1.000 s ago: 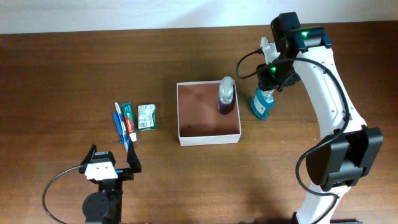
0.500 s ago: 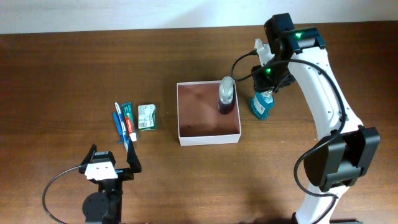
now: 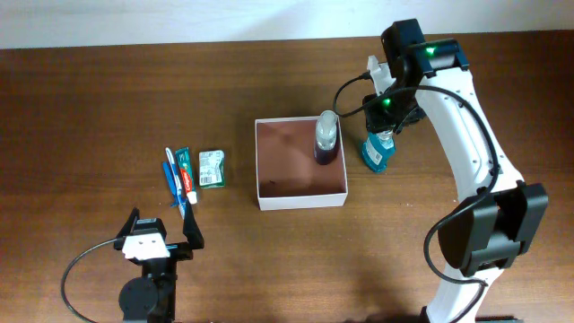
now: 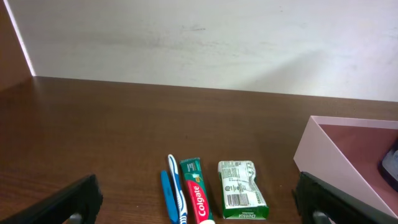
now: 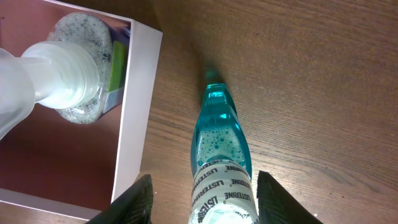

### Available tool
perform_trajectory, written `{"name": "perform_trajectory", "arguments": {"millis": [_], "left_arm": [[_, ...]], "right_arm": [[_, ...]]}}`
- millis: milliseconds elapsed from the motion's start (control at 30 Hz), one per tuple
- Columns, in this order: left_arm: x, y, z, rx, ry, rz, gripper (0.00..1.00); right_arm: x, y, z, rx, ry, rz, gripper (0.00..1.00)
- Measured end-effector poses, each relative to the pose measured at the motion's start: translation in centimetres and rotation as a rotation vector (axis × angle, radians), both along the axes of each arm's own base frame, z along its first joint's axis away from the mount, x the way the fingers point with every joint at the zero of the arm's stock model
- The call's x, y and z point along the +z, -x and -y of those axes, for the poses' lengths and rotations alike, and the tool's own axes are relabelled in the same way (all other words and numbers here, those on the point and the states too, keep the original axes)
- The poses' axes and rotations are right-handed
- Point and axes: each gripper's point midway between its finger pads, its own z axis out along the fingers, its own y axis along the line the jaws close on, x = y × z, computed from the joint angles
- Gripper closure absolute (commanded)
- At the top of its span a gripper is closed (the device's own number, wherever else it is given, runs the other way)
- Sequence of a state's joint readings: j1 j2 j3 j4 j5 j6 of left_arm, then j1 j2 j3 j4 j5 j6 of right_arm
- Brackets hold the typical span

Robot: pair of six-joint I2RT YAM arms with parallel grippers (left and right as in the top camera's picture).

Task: Pack container
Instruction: 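Lower the right gripper around the Listerine bottle and close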

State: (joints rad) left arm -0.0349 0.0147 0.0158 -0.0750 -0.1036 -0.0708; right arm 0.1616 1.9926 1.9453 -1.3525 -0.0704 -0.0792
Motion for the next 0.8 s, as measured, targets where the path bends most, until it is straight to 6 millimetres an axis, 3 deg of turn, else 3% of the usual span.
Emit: {"name": "perform_trajectory", "arguments": {"millis": [800], "left_arm": [[0.0, 0.0, 0.0, 0.0, 0.0, 0.0, 0.01]], "right_arm": [[-0.56, 0.87, 0.14, 0.0, 0.006, -0.039, 0.55]]}}
